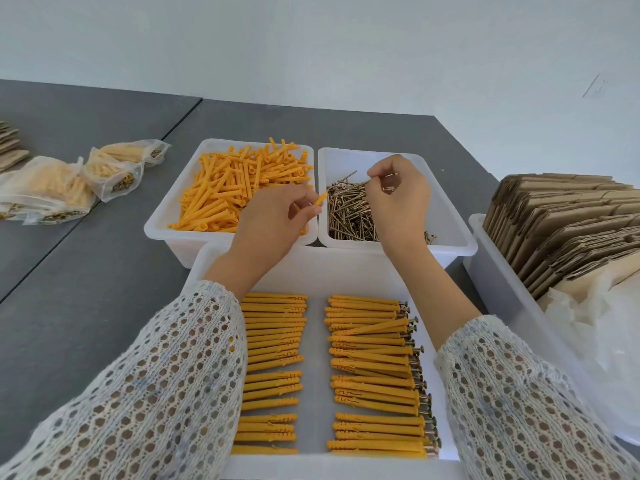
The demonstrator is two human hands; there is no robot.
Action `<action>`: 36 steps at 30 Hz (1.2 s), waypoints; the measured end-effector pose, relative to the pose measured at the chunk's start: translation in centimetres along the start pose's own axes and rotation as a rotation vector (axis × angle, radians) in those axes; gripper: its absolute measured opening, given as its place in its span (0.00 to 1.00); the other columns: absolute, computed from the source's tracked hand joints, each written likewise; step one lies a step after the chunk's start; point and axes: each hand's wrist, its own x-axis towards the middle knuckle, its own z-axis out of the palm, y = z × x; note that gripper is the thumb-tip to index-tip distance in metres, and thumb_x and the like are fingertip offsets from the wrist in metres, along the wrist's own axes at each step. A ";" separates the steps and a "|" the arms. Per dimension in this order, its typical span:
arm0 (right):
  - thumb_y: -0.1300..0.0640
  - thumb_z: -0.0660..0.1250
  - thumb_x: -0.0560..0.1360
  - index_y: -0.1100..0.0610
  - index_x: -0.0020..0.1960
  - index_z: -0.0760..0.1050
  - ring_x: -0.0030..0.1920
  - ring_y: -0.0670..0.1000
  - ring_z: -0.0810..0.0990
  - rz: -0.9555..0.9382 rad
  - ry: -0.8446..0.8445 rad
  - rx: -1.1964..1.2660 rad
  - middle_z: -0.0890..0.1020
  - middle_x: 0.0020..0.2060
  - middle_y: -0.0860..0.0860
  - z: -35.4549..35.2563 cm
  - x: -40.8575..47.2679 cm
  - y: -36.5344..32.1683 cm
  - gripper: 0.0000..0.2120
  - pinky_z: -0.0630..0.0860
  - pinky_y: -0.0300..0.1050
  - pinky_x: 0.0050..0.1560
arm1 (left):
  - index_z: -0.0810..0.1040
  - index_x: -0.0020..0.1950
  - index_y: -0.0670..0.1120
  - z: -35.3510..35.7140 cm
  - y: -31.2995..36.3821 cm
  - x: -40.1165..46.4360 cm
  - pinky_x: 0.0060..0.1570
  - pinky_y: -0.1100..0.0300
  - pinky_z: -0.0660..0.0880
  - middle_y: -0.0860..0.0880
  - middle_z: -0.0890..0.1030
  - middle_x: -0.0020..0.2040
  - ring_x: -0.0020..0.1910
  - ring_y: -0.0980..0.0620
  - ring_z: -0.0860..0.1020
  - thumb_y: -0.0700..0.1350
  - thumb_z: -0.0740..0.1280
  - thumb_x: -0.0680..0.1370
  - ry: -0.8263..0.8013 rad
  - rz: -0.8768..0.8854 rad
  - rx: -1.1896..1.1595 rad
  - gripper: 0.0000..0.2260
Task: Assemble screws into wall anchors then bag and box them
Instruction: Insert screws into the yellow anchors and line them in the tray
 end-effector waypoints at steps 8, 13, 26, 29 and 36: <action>0.70 0.65 0.72 0.57 0.44 0.77 0.37 0.42 0.75 -0.200 -0.082 -0.046 0.79 0.42 0.53 0.8 -0.7 -0.6 0.09 0.74 0.32 0.39 | 0.83 0.53 0.51 0.1 0.0 0.0 0.39 0.57 0.76 0.56 0.81 0.40 0.35 0.63 0.75 0.47 0.69 0.79 -0.001 0.010 0.078 0.05; 0.71 0.65 0.72 0.60 0.44 0.78 0.37 0.40 0.75 -0.237 -0.089 -0.046 0.77 0.43 0.53 1.1 -1.0 -0.7 0.08 0.72 0.30 0.39 | 0.83 0.52 0.51 -0.1 0.0 0.0 0.40 0.56 0.77 0.56 0.81 0.42 0.36 0.62 0.75 0.48 0.69 0.79 -0.005 0.021 0.099 0.04; 0.69 0.62 0.74 0.57 0.46 0.77 0.38 0.43 0.76 0.109 0.121 0.069 0.80 0.42 0.50 0.1 -0.3 -0.6 0.10 0.75 0.33 0.42 | 0.77 0.47 0.46 -0.2 0.5 0.1 0.39 0.70 0.76 0.53 0.80 0.42 0.44 0.57 0.79 0.42 0.72 0.77 0.252 0.031 -0.177 0.05; 0.69 0.62 0.74 0.58 0.47 0.78 0.38 0.44 0.76 0.203 0.166 0.076 0.81 0.41 0.49 -0.3 0.1 -0.4 0.10 0.76 0.35 0.43 | 0.77 0.46 0.45 0.1 0.4 0.0 0.41 0.72 0.75 0.57 0.81 0.40 0.45 0.64 0.81 0.42 0.73 0.77 0.162 0.002 -0.195 0.05; 0.69 0.62 0.74 0.58 0.47 0.78 0.39 0.43 0.76 0.195 0.155 0.059 0.80 0.42 0.49 -0.2 0.1 -0.3 0.09 0.75 0.33 0.42 | 0.75 0.45 0.45 0.6 0.7 -0.1 0.42 0.74 0.72 0.57 0.83 0.38 0.39 0.67 0.80 0.42 0.73 0.77 0.072 -0.006 -0.165 0.07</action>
